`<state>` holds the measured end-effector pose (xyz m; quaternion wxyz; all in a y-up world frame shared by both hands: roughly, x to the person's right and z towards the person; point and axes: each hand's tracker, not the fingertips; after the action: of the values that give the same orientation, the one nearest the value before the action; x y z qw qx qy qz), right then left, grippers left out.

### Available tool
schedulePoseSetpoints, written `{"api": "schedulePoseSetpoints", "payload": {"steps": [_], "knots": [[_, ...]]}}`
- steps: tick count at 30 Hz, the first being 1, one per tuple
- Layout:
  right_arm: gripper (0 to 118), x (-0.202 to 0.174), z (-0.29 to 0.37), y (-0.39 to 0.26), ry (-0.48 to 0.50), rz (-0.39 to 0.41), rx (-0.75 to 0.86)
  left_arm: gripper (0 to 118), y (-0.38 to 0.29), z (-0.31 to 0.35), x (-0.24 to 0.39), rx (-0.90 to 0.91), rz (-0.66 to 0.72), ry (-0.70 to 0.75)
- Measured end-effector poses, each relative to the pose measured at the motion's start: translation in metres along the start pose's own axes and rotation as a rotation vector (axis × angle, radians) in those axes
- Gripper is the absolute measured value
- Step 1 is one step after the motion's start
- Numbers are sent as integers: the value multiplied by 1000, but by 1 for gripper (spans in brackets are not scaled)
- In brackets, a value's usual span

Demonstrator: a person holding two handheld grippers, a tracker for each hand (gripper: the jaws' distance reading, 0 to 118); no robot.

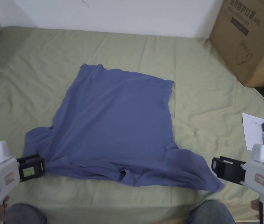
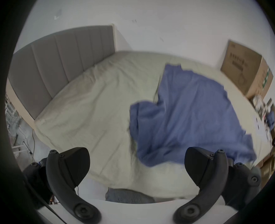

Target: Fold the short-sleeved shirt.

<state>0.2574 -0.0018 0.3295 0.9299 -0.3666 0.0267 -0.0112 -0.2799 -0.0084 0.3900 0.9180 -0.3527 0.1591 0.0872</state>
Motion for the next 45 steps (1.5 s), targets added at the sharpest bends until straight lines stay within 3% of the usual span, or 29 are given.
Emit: {"api": "schedulePoseSetpoints", "payload": {"steps": [7,11,12,14,15,16,17,18,19,20,36,37,38,41,43,45], "knots": [[107,-39,63,31,2,89,346,118,30,58,31,449,-34,3],[107,-69,81,30,30,102,485,118,33,75,54,574,-116,-7],[107,-74,83,28,37,100,502,116,32,77,58,591,-140,-4],[104,-82,85,25,51,73,530,101,30,82,67,594,-168,-10],[98,-87,86,23,60,62,545,84,28,81,69,586,-172,-10],[79,-87,86,22,72,67,544,52,26,82,72,579,-176,-13],[52,-92,85,18,77,61,540,27,23,82,74,571,-175,-23],[19,-96,83,17,74,53,539,10,21,82,74,563,-169,-41],[0,-99,81,16,74,50,535,2,18,82,73,556,-162,-50],[0,-101,82,13,82,55,528,0,16,84,72,550,-158,-59],[0,-108,81,16,113,62,491,0,36,90,37,501,-64,-21],[0,-108,81,16,114,67,490,10,44,89,32,468,-41,-32],[0,-108,80,16,114,71,490,34,49,87,28,460,-5,-25],[0,-110,81,19,118,81,492,61,71,71,16,337,58,-35],[0,-111,81,20,120,85,492,118,80,48,12,212,84,-35],[0,-112,80,20,121,85,489,118,77,29,3,139,98,-47]]}}
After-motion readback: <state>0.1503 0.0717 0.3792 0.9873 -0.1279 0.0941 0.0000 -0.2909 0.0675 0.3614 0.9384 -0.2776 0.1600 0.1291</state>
